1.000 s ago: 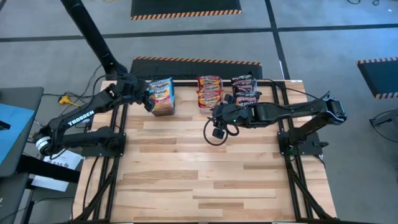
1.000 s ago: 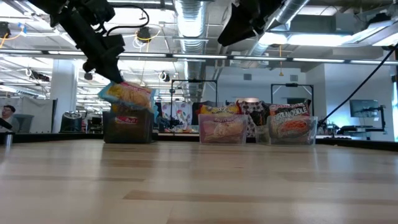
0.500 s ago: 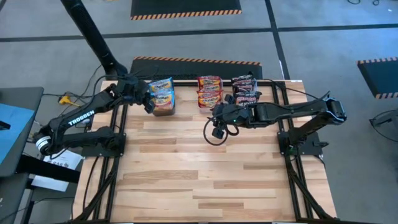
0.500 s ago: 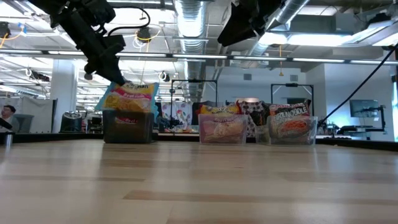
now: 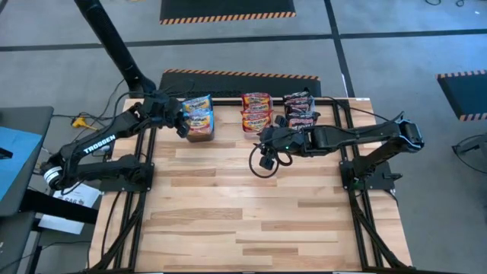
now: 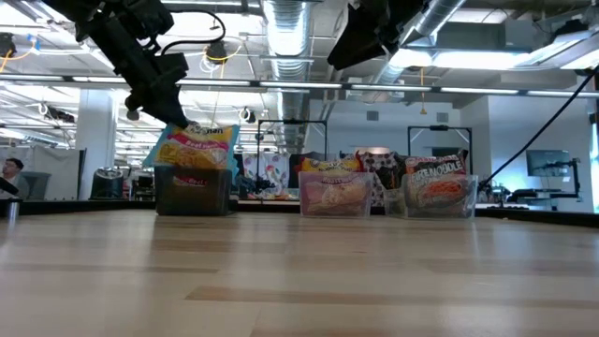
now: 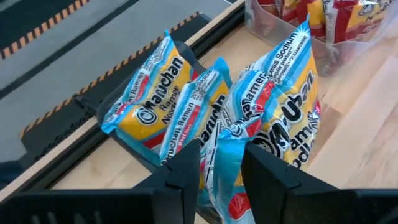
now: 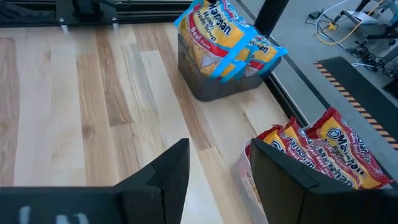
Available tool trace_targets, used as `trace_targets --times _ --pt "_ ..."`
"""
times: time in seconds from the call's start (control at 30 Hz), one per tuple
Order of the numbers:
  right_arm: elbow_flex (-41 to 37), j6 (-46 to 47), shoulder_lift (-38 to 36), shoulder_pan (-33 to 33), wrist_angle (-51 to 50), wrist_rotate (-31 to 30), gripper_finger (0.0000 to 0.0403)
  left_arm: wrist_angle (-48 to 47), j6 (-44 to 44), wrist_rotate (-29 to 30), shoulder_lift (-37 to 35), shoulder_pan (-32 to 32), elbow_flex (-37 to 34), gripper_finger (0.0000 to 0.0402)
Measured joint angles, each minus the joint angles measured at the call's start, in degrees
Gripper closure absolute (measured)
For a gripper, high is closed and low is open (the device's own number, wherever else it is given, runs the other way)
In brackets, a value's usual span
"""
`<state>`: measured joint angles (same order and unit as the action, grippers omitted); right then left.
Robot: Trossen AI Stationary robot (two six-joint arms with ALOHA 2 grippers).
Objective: Sort Maruchan noodles
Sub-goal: Put the blue noodle pack into the black bin
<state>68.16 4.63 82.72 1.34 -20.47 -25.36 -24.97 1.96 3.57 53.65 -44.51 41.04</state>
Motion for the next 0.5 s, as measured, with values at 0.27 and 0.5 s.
trace_targets --times 0.27,0.5 --pt "0.0 -0.03 0.0 0.0 0.0 0.0 0.0212 -0.15 0.01 -2.43 -0.02 0.0 0.28 0.0301" --pt "0.0 -0.07 0.0 0.0 0.0 0.0 0.0212 0.22 -2.77 -1.97 0.0 0.02 0.29 0.0301"
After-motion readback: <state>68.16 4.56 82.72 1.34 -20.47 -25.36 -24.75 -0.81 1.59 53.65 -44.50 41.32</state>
